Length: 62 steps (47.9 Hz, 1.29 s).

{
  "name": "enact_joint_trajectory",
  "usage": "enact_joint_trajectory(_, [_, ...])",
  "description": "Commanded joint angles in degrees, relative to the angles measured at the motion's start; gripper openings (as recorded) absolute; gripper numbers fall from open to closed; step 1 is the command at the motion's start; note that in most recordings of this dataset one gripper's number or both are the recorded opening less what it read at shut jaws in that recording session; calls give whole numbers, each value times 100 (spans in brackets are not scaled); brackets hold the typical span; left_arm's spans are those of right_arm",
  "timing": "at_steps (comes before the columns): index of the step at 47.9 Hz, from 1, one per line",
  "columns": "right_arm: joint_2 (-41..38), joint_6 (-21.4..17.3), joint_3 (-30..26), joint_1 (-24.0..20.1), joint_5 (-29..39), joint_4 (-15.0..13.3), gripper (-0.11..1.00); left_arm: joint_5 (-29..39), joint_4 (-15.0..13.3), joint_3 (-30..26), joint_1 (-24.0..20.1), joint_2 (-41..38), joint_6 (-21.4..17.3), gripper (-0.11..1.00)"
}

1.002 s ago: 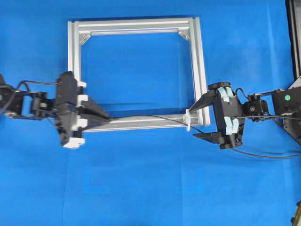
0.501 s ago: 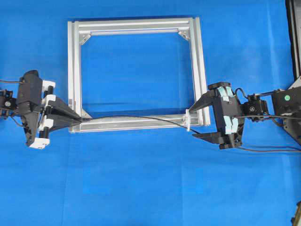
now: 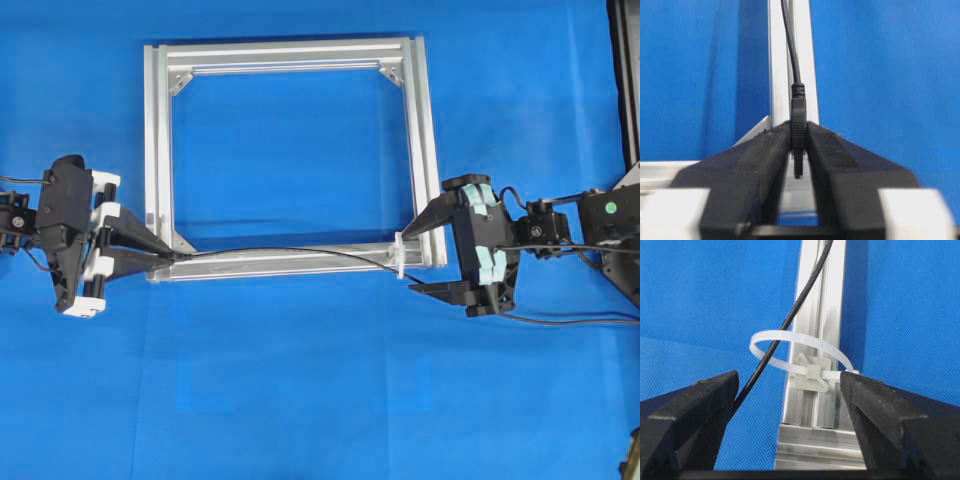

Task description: Insert the wire through the string loop located on the right side.

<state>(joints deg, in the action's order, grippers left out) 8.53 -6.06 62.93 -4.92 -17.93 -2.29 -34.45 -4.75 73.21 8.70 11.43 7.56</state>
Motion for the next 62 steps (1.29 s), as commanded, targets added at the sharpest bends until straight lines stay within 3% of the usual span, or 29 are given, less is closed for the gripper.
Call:
enact_joint_trajectory(1, [79, 0, -105, -9, -35, 9, 77, -18, 9, -70, 35, 44, 9, 26])
enact_joint_trajectory(8, [88, 0, -105, -9, -26, 9, 77, 53, 18, -62, 26, 44, 35, 70])
enact_joint_trajectory(12, [79, 0, -105, -9, -26, 9, 77, 97, 9, -62, 0, 53, 35, 86])
enact_joint_trajectory(27, [176, 0, -114, -9, 53, 9, 77, 185, 9, -123, -35, 158, 35, 85])
enact_joint_trajectory(48, [1459, 9, -185, 79, 1099, 9, 77, 1362, 9, -756, -44, 844, -149, 85])
enact_joint_trajectory(62, [1767, 0, -167, 97, 1318, 9, 77, 1512, 9, -870, -70, 861, -202, 85])
